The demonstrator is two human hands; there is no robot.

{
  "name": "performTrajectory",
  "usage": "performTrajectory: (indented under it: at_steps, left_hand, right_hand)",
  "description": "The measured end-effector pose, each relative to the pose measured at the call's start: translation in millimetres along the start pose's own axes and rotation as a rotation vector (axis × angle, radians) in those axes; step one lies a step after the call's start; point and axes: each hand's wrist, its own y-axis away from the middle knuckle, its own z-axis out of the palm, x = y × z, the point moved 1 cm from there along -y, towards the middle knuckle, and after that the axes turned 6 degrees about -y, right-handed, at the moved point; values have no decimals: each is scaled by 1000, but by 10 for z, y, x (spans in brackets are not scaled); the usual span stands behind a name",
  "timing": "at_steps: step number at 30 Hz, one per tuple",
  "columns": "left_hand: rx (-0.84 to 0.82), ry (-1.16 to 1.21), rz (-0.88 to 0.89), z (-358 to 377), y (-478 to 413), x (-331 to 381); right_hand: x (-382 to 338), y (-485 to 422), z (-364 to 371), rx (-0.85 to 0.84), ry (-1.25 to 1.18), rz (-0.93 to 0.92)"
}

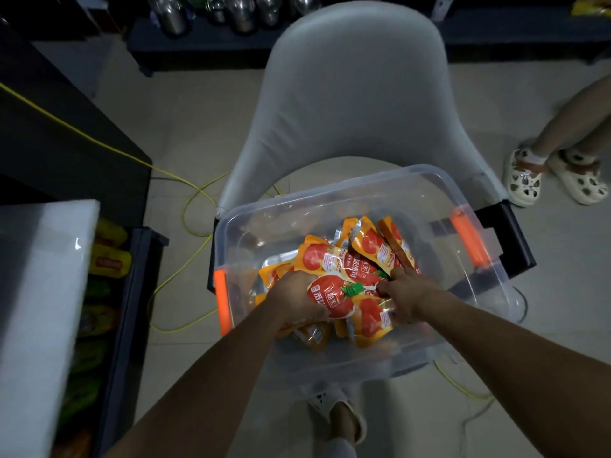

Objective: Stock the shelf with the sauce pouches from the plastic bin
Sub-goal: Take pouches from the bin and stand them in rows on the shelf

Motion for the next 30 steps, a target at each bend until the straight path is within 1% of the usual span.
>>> performTrajectory:
  at_steps: [2,5,7,9,13,17,20,22,25,28,30]
  left_hand:
    - [-25,32,-4,17,40,-6]
    - [7,93,-12,19,120,1]
    - [51,206,-6,-2,177,17]
    - [128,375,-20,-55,241,45]
    - [283,596,-77,-246,442,156]
    - [393,704,-121,-533,800,304]
    - [427,851,-134,-706,1204,424]
    - [476,940,-155,-794,1538,502]
    - [560,1102,-217,-865,2071,542]
    - [621,1267,-261,-893,2617,544]
    - [706,1332,-285,-892,2987,530]
  right_hand:
    - [-31,27,-15,-12,62,-27]
    - [-72,91,-40,3,148,-130]
    - [-78,109,-36,11,129,-215]
    - [-93,177,-54,28,50,-259]
    - [-141,411,-118,98,-35,-269]
    - [-182,746,-438,227,-104,-213]
    - [-248,1090,-733,262,-261,-155]
    - [-305,1305,-877,263,-470,-169]
    - [-481,1685,-1044,237,-753,-255]
    - [-749,2155,-1155,216,-885,-352]
    - [-955,2489,-1182,215,-971,-421]
